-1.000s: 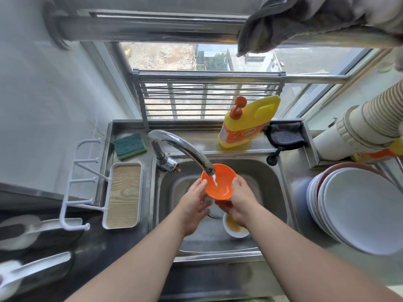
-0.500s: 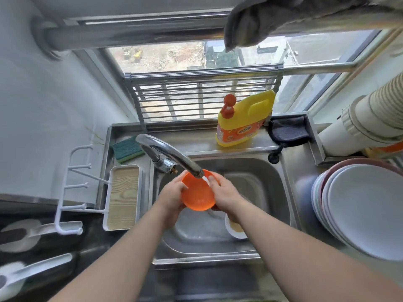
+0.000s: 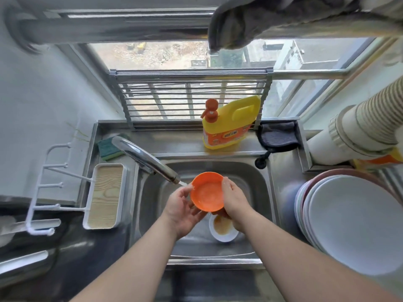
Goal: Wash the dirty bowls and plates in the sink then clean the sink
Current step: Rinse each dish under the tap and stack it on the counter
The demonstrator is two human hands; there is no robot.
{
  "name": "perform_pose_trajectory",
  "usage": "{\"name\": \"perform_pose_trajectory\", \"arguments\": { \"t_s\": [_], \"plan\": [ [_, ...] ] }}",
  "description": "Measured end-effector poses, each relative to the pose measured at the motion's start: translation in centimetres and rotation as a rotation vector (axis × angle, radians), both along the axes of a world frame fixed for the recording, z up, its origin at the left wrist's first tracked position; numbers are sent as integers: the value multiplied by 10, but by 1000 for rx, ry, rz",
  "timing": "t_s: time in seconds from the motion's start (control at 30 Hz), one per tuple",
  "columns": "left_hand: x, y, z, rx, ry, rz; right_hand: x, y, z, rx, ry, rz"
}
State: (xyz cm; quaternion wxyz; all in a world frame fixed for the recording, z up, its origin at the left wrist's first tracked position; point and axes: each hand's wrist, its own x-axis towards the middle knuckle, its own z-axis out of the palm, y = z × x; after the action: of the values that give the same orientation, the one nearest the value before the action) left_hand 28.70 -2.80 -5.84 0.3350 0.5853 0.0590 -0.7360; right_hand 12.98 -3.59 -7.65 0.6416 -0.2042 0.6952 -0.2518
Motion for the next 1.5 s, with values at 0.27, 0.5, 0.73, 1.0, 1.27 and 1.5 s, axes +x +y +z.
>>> {"name": "perform_pose_trajectory", "arguments": {
  "t_s": [0.27,0.5,0.73,1.0,1.27,1.5],
  "plan": [
    [39,9,8,23,-194,-55,41,-11,3,331,-264,47],
    [9,33,-9,77,-46,-29,4,-12,-2,274,-86,165],
    [11,26,3,-113,-153,37,16,-14,-4,314,-251,108],
    [18,24,-5,-92,-149,60,27,-23,-13,198,-228,169],
    [15,31,-6,-50,-109,-58,7,-11,-32,293,-231,199],
    [25,18,-20,160,61,188,29,-30,-13,178,-178,317]
  ]
}}
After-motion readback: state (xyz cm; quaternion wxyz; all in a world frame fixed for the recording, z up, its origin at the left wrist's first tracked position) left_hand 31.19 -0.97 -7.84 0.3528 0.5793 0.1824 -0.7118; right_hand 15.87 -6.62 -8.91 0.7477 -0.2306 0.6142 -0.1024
